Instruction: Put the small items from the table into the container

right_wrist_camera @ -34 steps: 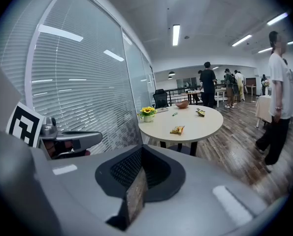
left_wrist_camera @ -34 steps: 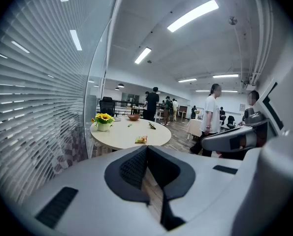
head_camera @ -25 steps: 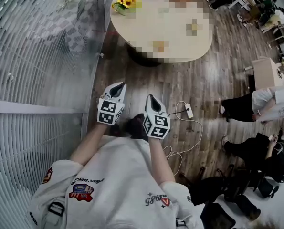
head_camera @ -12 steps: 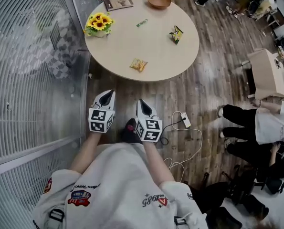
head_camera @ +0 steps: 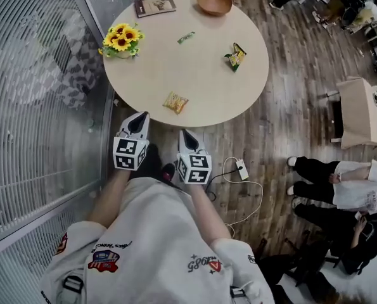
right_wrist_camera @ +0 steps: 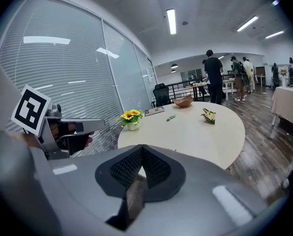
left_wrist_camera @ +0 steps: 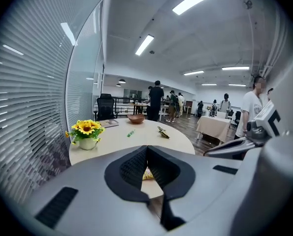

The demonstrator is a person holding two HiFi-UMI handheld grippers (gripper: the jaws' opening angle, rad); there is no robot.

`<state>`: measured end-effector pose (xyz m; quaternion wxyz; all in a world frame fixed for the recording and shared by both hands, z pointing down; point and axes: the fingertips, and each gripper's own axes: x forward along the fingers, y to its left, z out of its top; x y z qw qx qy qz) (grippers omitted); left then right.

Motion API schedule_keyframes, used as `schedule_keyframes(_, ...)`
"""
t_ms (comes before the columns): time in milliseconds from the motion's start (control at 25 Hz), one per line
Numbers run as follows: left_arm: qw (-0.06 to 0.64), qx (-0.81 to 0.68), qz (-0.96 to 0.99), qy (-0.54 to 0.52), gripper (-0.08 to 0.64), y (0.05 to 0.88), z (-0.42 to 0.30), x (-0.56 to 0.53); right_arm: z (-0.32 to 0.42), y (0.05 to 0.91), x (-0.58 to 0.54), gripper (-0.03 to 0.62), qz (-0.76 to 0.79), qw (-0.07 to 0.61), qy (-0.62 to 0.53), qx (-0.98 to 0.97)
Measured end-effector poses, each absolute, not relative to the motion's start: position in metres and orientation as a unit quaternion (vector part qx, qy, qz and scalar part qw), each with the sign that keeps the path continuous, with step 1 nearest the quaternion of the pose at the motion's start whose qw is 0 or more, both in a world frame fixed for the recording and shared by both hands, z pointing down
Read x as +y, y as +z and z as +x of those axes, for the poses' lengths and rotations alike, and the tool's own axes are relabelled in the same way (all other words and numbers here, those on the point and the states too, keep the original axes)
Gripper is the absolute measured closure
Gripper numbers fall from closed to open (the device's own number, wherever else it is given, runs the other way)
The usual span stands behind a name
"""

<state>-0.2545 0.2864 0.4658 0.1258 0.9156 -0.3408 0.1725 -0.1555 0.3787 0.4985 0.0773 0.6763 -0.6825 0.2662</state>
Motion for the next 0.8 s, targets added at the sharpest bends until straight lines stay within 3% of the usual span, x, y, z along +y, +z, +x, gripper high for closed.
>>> schedule_keyframes(360,0.148,-0.339,0.912,0.178,0.554,0.496,-0.198,0.197,-0.123,0.532,0.293,0.591,0.635,0.138,0.271,-0.71)
schedule_keyframes(800,0.178,-0.33,0.903,0.21,0.554,0.53,-0.161,0.098,-0.116,0.584,0.221,0.589,0.545,0.265,0.268,-0.749)
